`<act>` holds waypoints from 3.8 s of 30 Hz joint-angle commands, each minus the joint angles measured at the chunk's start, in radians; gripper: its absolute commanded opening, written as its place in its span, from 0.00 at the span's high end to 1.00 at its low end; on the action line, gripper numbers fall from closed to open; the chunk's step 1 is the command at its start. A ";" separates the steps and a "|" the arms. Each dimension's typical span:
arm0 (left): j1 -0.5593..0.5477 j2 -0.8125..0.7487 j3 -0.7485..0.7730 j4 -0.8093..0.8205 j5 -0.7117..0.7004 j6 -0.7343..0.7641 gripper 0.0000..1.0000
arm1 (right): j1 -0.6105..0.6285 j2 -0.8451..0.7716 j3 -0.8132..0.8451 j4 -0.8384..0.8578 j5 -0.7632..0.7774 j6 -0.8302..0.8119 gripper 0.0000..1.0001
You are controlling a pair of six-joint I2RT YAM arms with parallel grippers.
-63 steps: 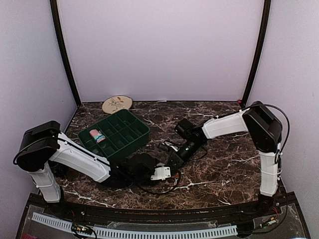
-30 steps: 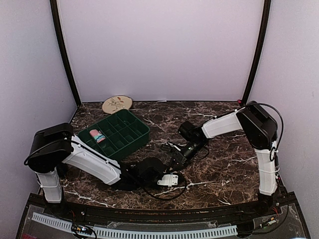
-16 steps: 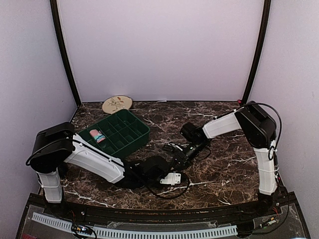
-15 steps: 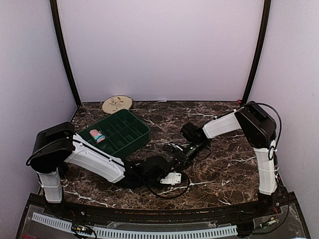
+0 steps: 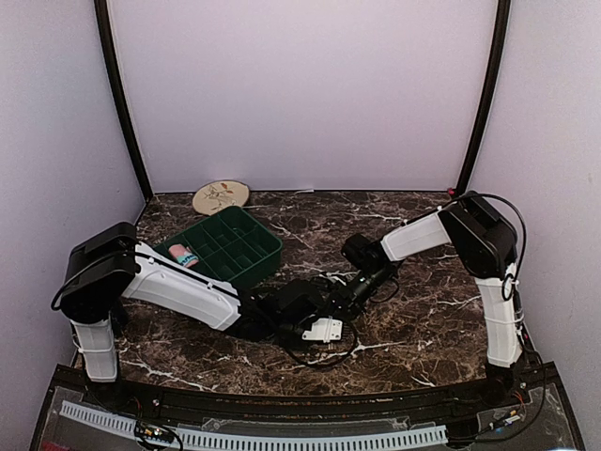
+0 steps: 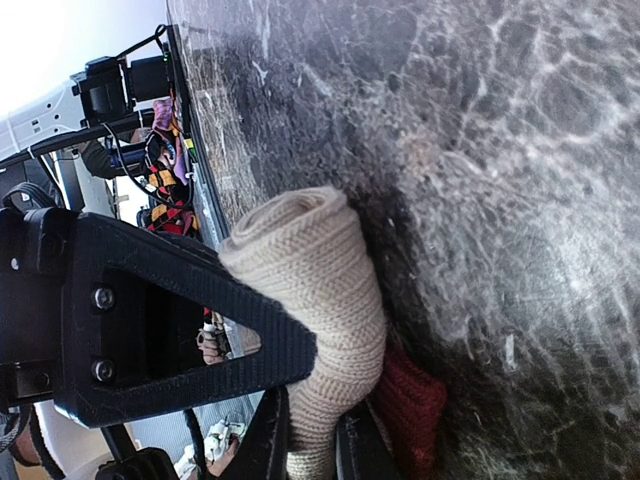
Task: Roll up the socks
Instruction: Pick up the sock from the center of the board.
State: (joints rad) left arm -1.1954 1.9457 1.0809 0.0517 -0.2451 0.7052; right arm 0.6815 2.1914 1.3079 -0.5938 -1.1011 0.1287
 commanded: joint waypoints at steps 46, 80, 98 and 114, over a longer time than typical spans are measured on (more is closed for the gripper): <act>-0.001 0.202 0.063 -0.301 0.346 -0.085 1.00 | -0.007 -0.143 -0.028 -0.030 0.399 0.016 0.45; -0.002 0.239 0.102 -0.324 0.318 -0.155 0.80 | -0.013 -0.148 -0.187 0.035 0.477 0.046 1.00; -0.054 0.174 -0.063 -0.105 0.209 -0.075 0.57 | -0.034 -0.055 -0.203 0.094 0.188 0.142 1.00; -0.099 0.307 0.004 -0.207 0.391 -0.115 0.90 | -0.042 -0.051 -0.253 0.173 0.050 0.255 1.00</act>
State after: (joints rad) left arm -1.2327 2.0254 1.1069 0.1703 -0.1436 0.6022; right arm 0.6064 2.0834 1.0729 -0.4713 -1.1301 0.3496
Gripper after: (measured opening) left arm 0.219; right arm 0.089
